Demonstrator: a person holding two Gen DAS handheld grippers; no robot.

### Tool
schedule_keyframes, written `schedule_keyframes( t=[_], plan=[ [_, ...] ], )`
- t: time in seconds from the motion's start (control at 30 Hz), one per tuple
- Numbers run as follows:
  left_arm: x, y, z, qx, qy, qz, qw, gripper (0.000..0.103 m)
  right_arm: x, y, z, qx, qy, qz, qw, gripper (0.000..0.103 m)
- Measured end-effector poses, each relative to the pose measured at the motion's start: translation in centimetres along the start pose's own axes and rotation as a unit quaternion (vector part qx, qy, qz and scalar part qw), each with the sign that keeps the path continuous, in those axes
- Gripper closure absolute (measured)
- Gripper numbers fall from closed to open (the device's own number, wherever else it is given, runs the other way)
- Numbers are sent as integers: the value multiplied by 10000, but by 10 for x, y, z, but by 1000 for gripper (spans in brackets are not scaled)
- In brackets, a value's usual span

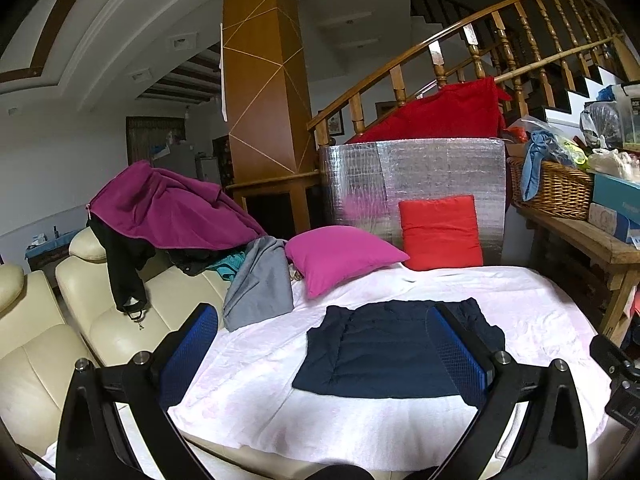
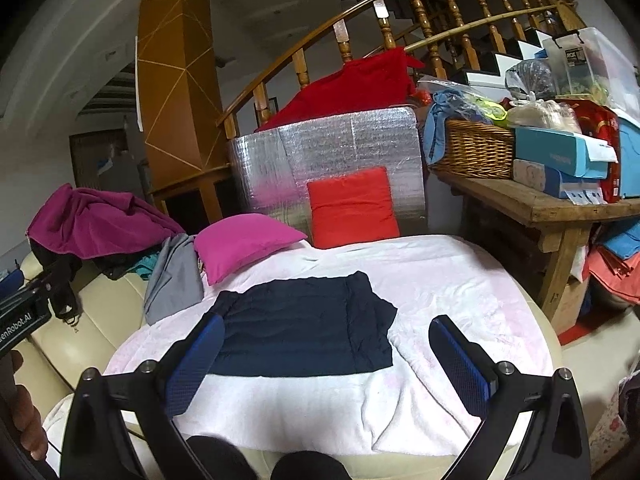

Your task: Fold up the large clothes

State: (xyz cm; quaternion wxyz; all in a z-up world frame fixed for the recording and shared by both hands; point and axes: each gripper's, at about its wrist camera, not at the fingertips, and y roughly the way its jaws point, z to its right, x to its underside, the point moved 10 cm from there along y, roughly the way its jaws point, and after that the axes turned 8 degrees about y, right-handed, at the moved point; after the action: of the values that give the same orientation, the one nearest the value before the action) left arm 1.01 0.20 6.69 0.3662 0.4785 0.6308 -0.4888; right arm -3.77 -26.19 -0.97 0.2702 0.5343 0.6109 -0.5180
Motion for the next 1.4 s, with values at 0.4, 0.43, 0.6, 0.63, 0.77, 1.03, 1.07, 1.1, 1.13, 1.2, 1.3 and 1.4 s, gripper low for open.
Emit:
schedule_keyframes(
  t=[0.4,0.43,0.6,0.63,0.77,1.03,1.07,1.1,1.13,1.2,1.3,1.4],
  plan=[
    [2,0,-6,8,-74,11,10000,0,9,6,-11,46,-61,-138,9999,0],
    [2,-1,-6,7,-79,12,10000,0,10,6,-12,46,-68,-143,9999,0],
    [2,-1,-8,-10,-90,23,10000,0,9,4,-15,50,-72,-122,9999,0],
    [1,-2,-8,-5,-97,29,9999,0,8,3,-15,51,-78,-114,9999,0],
    [1,-2,-8,13,-97,32,9999,0,7,2,-16,54,-94,-95,9999,0],
    [1,-2,-7,9,-115,41,9999,0,3,1,-15,51,-80,-57,9999,0],
    [1,-1,-7,10,-122,39,9999,0,3,0,-16,56,-84,-57,9999,0],
    [1,-1,-7,19,-128,32,9999,0,3,1,-16,55,-86,-66,9999,0],
    [1,-1,-6,24,-133,24,9999,0,3,1,-16,47,-79,-76,9999,0],
    [1,0,-6,11,-134,15,9999,0,3,1,-16,45,-79,-83,9999,0],
    [1,-1,-7,2,-151,20,9999,0,3,1,-16,47,-79,-78,9999,0],
    [1,0,-8,-6,-169,18,9999,0,4,1,-16,49,-77,-87,9999,0]
  ],
)
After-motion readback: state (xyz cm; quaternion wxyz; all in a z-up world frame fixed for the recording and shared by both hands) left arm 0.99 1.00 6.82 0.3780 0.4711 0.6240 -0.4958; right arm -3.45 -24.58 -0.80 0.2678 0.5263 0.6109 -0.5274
